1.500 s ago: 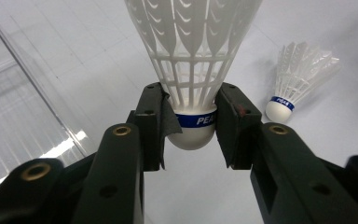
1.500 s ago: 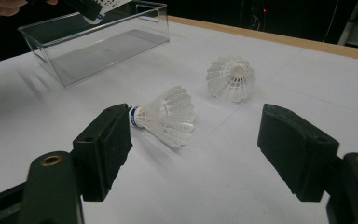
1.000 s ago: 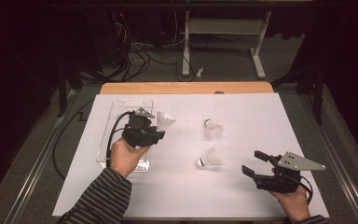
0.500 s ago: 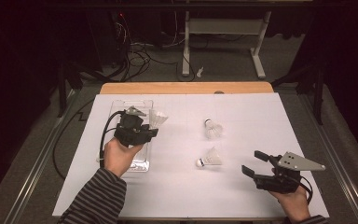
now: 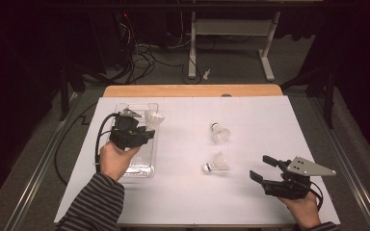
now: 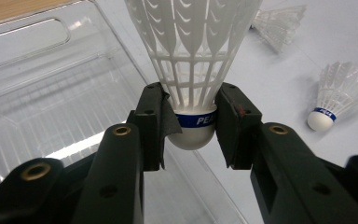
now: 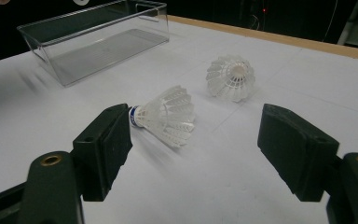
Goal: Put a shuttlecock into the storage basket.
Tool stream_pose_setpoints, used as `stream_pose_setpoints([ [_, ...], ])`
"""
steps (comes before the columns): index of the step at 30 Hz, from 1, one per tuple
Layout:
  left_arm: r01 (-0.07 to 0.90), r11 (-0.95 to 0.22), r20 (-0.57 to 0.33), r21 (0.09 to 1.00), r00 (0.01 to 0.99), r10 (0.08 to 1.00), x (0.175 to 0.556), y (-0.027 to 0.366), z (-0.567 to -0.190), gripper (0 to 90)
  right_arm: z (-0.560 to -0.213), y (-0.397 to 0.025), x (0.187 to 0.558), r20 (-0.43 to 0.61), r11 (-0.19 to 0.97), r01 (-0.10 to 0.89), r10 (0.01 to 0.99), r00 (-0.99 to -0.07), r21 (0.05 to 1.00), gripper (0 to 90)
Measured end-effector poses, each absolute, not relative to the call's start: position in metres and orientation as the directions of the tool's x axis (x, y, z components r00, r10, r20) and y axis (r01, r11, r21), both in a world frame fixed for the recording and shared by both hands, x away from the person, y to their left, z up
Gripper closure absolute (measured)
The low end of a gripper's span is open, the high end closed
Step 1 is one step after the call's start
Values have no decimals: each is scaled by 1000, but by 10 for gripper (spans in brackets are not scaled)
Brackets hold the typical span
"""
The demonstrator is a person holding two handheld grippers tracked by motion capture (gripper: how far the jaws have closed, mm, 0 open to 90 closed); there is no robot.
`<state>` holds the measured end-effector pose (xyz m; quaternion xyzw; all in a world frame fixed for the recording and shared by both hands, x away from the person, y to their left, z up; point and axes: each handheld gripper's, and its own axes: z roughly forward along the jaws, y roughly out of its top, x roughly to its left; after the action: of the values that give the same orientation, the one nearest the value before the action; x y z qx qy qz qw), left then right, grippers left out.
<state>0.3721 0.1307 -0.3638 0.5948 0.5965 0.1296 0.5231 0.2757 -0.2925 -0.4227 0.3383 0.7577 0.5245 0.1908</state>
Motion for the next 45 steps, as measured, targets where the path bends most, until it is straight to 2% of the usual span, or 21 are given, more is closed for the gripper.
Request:
stream_pose_setpoints([
  [23, 576, 290, -469, 764, 187, 863, 386, 153, -368, 651, -423, -292, 276, 64, 224, 312, 711, -700, 923, 264],
  [45, 603, 293, -455, 742, 131, 881, 408, 153, -377, 650, -423, -292, 276, 64, 225, 312, 710, -702, 923, 264],
])
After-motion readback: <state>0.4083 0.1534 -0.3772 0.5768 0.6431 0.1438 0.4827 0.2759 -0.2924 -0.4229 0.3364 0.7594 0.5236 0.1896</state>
